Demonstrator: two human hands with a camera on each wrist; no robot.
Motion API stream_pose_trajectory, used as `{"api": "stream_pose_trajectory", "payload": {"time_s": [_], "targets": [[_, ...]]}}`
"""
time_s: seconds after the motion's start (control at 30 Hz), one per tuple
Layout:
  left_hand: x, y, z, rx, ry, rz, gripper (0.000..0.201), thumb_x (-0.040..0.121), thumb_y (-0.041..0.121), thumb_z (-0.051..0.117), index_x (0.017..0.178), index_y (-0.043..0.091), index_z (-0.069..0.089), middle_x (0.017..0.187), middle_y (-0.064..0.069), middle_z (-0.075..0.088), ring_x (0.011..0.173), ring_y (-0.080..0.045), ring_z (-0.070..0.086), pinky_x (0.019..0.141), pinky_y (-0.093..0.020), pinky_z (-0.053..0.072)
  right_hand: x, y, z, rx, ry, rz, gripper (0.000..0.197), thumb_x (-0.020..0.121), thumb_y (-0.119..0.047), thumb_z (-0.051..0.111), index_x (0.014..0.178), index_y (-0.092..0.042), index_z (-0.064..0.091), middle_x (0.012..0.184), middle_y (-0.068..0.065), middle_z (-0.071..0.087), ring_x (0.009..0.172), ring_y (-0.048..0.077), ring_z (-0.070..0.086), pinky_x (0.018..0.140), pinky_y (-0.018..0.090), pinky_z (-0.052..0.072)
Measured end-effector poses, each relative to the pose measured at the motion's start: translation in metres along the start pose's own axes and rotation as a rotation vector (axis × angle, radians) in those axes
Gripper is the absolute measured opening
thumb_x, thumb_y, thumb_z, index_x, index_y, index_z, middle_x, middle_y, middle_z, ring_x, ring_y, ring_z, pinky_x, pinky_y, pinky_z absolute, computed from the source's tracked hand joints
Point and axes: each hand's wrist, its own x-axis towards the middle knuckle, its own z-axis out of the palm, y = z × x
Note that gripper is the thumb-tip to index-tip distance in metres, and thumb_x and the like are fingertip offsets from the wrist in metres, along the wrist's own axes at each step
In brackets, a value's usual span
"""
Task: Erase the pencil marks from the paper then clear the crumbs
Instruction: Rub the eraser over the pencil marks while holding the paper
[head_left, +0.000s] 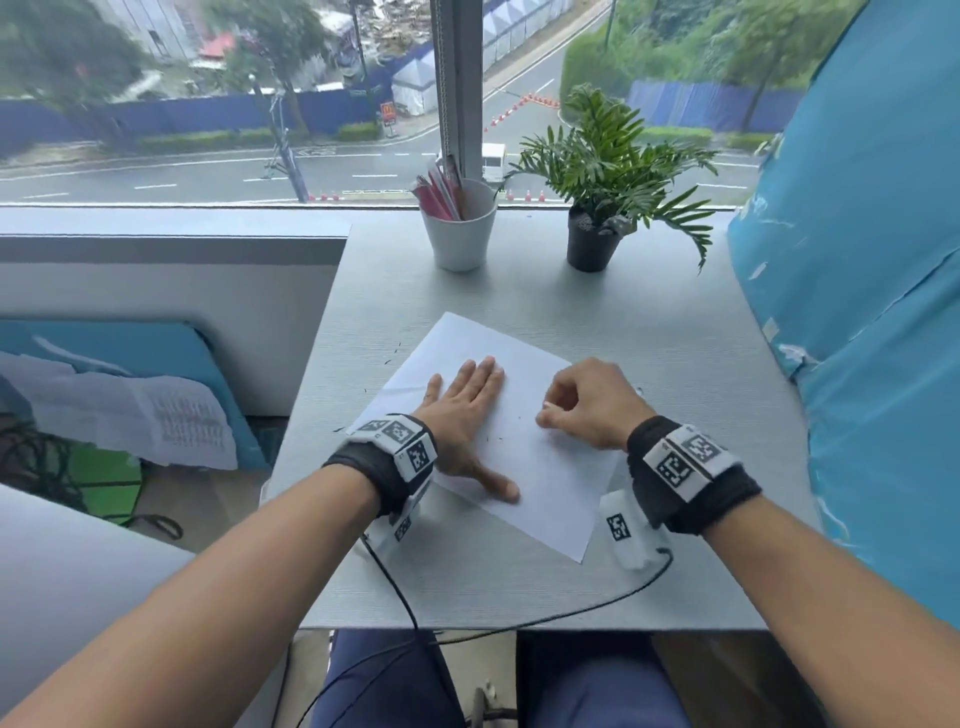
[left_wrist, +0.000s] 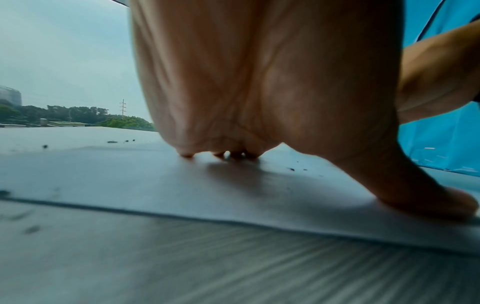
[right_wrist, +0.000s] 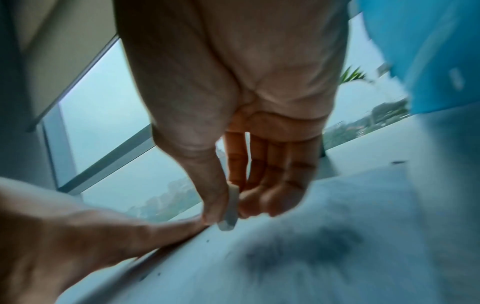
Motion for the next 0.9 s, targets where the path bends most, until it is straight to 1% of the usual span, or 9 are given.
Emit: {"api": "stream_pose_trajectory", "payload": {"time_s": [0.17,0.33,0.37,0.43,0.5,0.57,0.67,0.83,0.9], "targets": [[-0.008,-0.005,0.0,0.012,0.062,-0.031,0.1,0.091,0.073,0.039,0.158,0.022,-0.014,0.164,0.003,-0.024,0.151,-0.017,-0.02,0.12,-0.048,-0.012,-0.015,0.019,0.005,0.042,-0.043,0.111,0.014,0.079,-0.026,0.076,0.083,-0.013,0.074,0.077,-0.003,0.066,0.075,0.011,0.057,0.064,0.019,0.042],[-0.02,0.002,-0.001,0.168,0.191,-0.385,0.074,0.105,0.046,0.026,0.158,0.006,-0.005,0.165,-0.014,-0.012,0.152,-0.03,-0.013,0.12,-0.052,-0.012,-0.006,0.02,0.0,0.036,-0.092,0.135,0.017,0.075,-0.031,0.08,0.082,-0.017,0.074,0.075,-0.01,0.066,0.077,0.01,0.06,0.074,0.023,0.044],[-0.025,0.01,0.002,0.19,0.23,-0.348,0.072,0.105,0.042,0.027,0.157,0.005,-0.006,0.165,-0.015,-0.012,0.152,-0.03,-0.013,0.121,-0.051,-0.011,-0.006,0.022,0.0,0.021,-0.091,0.134,0.017,0.074,-0.033,0.08,0.081,-0.018,0.074,0.074,-0.011,0.066,0.078,0.01,0.061,0.077,0.024,0.046],[-0.036,0.029,0.016,0.199,0.231,-0.081,0.073,0.105,0.042,0.03,0.158,0.008,-0.008,0.166,-0.01,-0.015,0.152,-0.025,-0.015,0.122,-0.048,-0.009,-0.005,0.024,0.0,0.007,-0.091,0.121,0.016,0.074,-0.034,0.08,0.079,-0.02,0.073,0.075,-0.012,0.066,0.079,0.01,0.062,0.081,0.026,0.048],[-0.047,0.047,0.033,0.193,0.067,0.217,0.081,0.102,0.053,0.033,0.158,0.016,-0.012,0.165,-0.005,-0.019,0.151,-0.019,-0.018,0.122,-0.044,-0.011,-0.006,0.024,-0.002,-0.005,-0.119,0.089,0.015,0.075,-0.034,0.08,0.08,-0.021,0.073,0.077,-0.009,0.068,0.078,0.01,0.061,0.076,0.025,0.047],[-0.049,0.05,0.042,0.178,-0.044,0.328,0.086,0.098,0.064,0.031,0.157,0.022,-0.015,0.163,0.0,-0.023,0.149,-0.017,-0.022,0.119,-0.042,-0.015,-0.007,0.025,-0.003,-0.017,-0.148,0.065,0.015,0.076,-0.033,0.08,0.081,-0.02,0.073,0.079,-0.007,0.069,0.076,0.01,0.061,0.071,0.023,0.044],[-0.041,0.028,0.035,0.146,0.013,0.234,0.085,0.097,0.067,0.031,0.158,0.026,-0.012,0.163,0.005,-0.021,0.15,-0.015,-0.02,0.122,-0.048,-0.011,-0.007,0.024,-0.003,-0.031,-0.16,0.055,0.014,0.076,-0.033,0.08,0.077,-0.022,0.071,0.075,-0.01,0.068,0.074,0.009,0.061,0.073,0.023,0.043],[-0.038,-0.005,0.007,0.207,0.113,-0.225,0.096,0.092,0.076,0.023,0.158,0.014,-0.012,0.165,-0.003,-0.018,0.152,-0.021,-0.015,0.123,-0.046,-0.009,-0.006,0.023,-0.003,-0.046,-0.176,0.071,0.014,0.074,-0.033,0.079,0.076,-0.022,0.07,0.074,-0.013,0.067,0.073,0.007,0.06,0.076,0.026,0.044],[-0.038,0.01,0.011,0.218,0.143,-0.114,0.099,0.091,0.077,0.024,0.158,0.012,-0.011,0.165,-0.005,-0.018,0.151,-0.02,-0.017,0.123,-0.045,-0.009,-0.006,0.024,-0.003,-0.038,-0.173,0.065,0.015,0.074,-0.034,0.08,0.076,-0.022,0.071,0.073,-0.012,0.068,0.072,0.008,0.061,0.076,0.027,0.045]]}}
